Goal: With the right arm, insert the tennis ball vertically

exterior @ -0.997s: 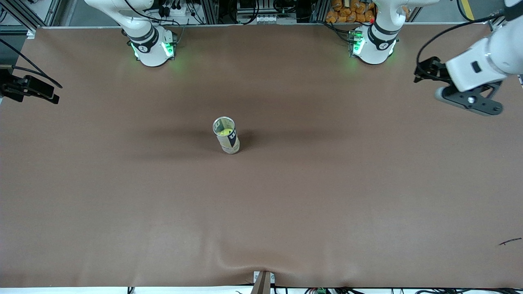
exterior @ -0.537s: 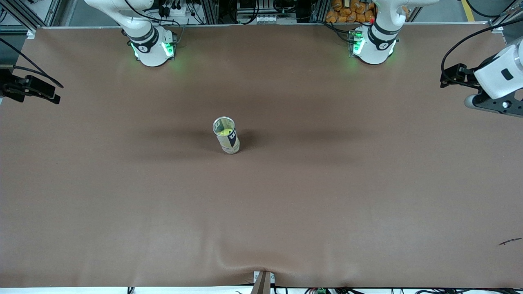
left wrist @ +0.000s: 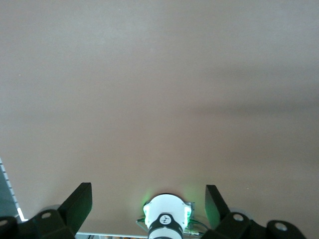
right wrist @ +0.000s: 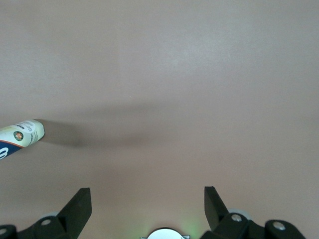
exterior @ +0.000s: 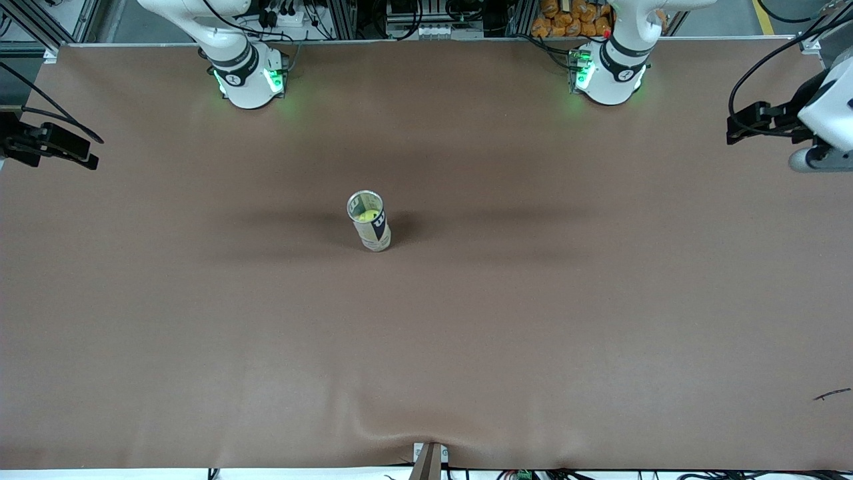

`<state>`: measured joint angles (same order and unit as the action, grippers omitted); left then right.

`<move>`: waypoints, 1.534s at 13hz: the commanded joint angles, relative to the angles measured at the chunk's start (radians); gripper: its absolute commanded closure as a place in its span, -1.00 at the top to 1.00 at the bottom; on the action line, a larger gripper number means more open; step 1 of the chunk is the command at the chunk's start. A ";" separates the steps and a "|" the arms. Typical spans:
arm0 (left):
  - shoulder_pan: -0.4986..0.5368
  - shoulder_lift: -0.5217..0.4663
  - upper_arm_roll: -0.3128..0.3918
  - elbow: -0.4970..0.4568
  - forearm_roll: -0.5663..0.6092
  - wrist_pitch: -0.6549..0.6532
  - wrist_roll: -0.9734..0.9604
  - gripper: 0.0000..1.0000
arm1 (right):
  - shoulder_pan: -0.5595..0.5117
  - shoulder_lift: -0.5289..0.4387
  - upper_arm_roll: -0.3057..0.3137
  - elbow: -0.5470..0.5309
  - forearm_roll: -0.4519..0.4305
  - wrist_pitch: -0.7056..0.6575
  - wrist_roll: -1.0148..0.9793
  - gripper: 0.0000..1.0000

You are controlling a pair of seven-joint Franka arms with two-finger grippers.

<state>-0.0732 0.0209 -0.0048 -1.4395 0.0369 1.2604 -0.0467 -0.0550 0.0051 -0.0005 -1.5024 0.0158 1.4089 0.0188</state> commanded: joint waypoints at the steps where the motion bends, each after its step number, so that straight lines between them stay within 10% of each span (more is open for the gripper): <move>1: 0.015 -0.058 0.011 -0.064 -0.034 0.065 -0.016 1.00 | -0.016 -0.019 0.010 -0.013 0.012 0.005 -0.005 1.00; 20: 0.059 -0.122 -0.006 -0.174 -0.068 0.163 -0.062 1.00 | -0.019 -0.017 0.008 -0.013 0.012 -0.001 -0.004 1.00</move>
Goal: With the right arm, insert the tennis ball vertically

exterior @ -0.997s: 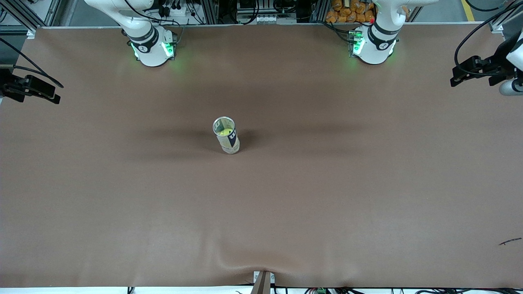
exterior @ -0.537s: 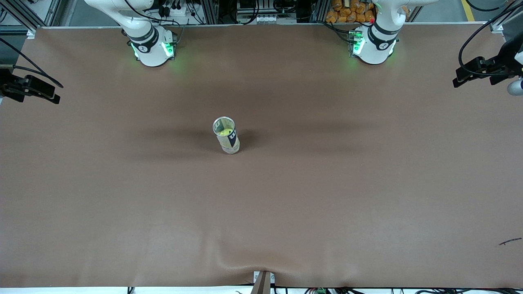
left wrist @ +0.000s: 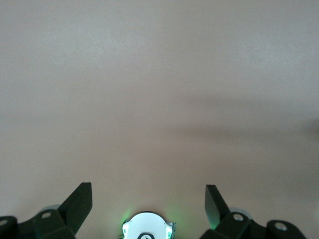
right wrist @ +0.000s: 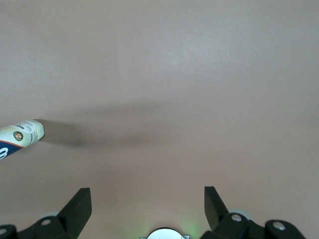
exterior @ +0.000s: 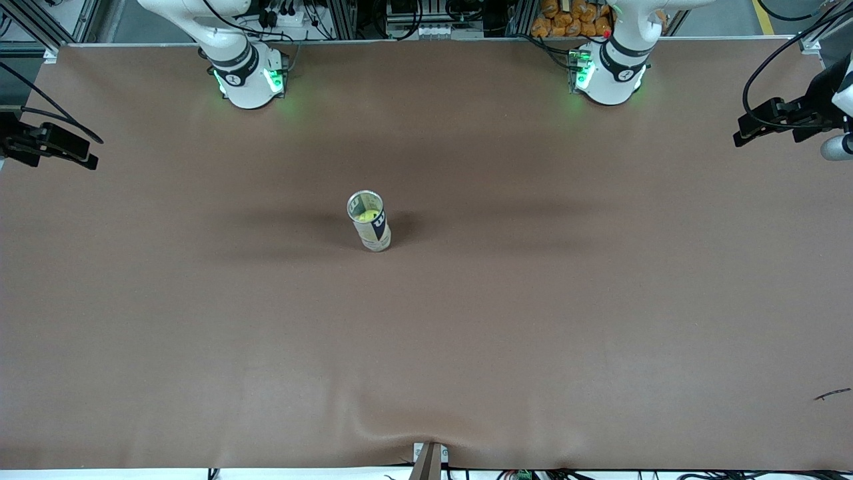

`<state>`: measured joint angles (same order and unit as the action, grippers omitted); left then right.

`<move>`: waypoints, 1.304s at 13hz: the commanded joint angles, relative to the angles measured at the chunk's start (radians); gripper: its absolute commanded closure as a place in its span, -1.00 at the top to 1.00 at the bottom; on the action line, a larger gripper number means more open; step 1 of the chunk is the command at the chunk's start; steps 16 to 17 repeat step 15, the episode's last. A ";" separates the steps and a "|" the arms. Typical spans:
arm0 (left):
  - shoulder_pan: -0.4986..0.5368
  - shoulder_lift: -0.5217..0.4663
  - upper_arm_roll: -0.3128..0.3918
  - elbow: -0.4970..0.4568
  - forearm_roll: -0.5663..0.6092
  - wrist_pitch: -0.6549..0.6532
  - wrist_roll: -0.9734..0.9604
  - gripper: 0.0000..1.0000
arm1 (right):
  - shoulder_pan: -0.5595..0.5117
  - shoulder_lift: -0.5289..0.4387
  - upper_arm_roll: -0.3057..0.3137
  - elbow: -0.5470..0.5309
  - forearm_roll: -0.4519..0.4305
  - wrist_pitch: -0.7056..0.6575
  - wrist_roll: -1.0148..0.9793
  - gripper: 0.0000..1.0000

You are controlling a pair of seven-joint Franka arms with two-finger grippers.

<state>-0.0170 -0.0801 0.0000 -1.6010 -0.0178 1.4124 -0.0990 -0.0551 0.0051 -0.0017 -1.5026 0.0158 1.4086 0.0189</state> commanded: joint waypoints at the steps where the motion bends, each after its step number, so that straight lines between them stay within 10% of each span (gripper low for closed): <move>1: 0.002 -0.020 -0.014 -0.013 -0.011 0.011 -0.010 1.00 | -0.018 -0.017 0.009 -0.013 0.012 0.000 -0.004 1.00; 17: 0.000 0.002 -0.026 0.024 -0.007 -0.020 0.005 1.00 | -0.020 -0.016 0.009 -0.015 0.013 -0.002 -0.004 1.00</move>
